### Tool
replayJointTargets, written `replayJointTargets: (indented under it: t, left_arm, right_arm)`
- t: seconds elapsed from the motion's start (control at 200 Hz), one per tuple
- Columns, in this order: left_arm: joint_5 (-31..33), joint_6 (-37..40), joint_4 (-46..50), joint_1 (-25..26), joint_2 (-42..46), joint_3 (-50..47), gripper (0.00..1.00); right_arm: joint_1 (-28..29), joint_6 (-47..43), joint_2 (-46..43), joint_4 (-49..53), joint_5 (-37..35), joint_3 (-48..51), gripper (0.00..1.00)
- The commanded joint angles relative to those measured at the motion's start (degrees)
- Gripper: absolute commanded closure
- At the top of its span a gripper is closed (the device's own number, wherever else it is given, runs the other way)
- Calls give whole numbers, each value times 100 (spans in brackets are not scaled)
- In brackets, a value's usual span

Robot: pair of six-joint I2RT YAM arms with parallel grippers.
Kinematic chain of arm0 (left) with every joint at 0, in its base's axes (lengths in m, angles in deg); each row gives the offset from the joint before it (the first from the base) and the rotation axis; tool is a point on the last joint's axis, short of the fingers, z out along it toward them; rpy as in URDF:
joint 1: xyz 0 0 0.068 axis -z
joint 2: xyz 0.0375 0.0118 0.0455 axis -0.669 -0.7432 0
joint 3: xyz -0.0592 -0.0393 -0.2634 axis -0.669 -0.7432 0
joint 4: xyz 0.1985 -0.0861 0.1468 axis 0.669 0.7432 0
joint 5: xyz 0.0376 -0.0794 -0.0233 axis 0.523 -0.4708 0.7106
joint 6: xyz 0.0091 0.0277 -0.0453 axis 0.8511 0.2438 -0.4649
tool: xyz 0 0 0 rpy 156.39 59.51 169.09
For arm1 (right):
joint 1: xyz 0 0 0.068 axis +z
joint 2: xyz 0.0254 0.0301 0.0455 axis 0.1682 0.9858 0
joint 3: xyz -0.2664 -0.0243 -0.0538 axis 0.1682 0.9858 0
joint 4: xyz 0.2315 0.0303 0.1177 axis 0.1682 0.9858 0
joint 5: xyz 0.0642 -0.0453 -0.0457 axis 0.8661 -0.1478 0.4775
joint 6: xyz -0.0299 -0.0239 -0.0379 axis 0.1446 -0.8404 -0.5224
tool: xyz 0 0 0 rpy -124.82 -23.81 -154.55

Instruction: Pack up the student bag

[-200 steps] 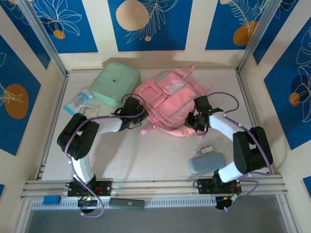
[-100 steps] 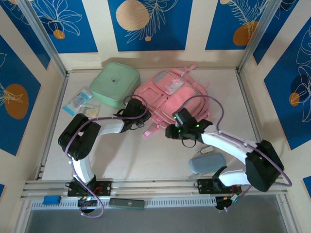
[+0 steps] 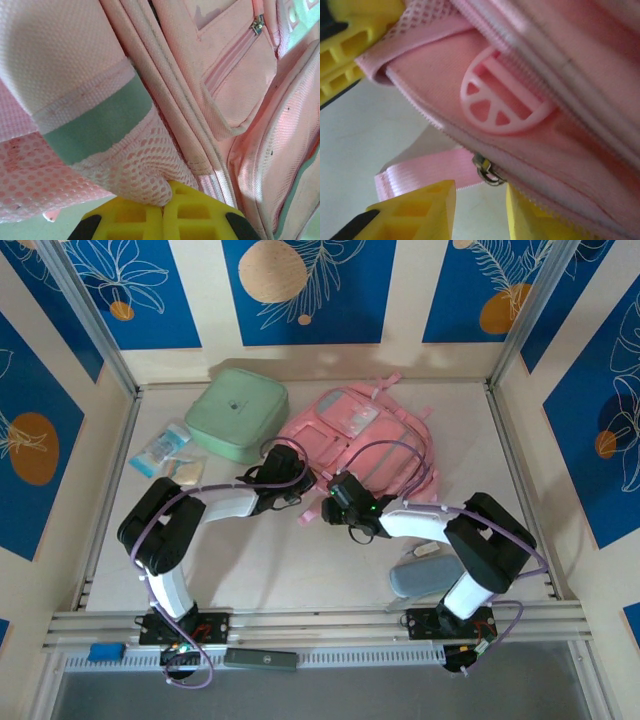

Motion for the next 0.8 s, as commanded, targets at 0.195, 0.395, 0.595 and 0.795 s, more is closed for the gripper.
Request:
replayJointTargets:
  t: [0.195, 0.395, 0.595, 0.795]
  left_arm:
    - [-274, 253, 204, 237, 380, 379, 100]
    - [-198, 268, 275, 345, 426, 423, 100]
    - [-178, 302, 340, 418, 439, 524, 100]
    - [19, 502, 613, 419, 490, 604, 100]
  right_arm:
    - [-118, -971, -12, -1237, -739, 342, 66]
    - [-155, -1454, -7, -1333, -1282, 198, 65]
    - [-206, -1990, -4, -2275, -720, 442, 65]
    - [-201, -1902, -220, -1852, -804, 399, 78]
